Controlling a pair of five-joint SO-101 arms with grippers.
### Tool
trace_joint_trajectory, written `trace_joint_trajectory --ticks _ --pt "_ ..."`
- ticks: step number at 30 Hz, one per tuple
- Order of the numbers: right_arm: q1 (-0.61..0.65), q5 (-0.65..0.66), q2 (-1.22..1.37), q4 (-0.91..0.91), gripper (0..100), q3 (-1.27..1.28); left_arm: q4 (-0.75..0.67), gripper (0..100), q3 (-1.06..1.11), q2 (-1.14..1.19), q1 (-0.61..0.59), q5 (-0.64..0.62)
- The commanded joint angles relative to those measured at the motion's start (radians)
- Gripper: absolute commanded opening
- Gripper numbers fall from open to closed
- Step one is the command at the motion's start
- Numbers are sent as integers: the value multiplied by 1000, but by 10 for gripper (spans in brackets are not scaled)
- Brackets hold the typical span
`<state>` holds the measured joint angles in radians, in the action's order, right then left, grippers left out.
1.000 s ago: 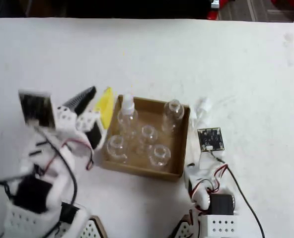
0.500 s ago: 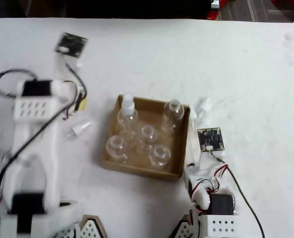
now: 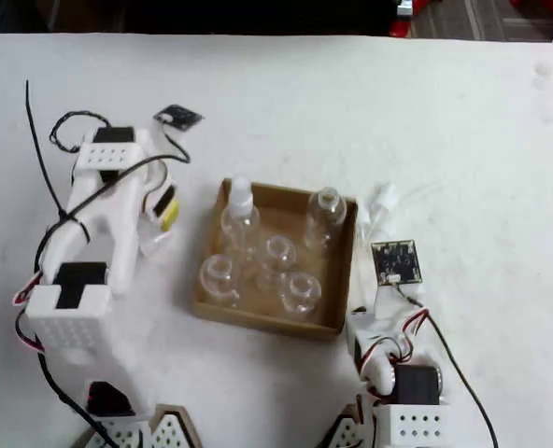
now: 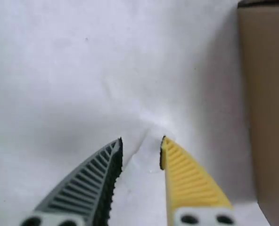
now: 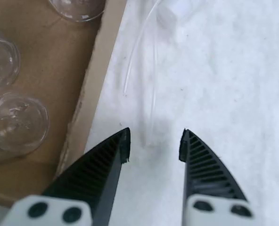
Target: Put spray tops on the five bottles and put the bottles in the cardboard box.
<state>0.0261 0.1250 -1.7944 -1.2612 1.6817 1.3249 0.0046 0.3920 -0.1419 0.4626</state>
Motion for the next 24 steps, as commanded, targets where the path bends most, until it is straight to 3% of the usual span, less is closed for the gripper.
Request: trace_joint_trajectory --ticks 1,18,24 --pt "1 3 -4 -8 152 9 8 124 -51 1 -13 35" --pt "1 3 -4 -8 152 9 77 133 -57 -16 2 44" --pt "1 3 -4 -8 152 9 66 260 -44 -15 1 37"
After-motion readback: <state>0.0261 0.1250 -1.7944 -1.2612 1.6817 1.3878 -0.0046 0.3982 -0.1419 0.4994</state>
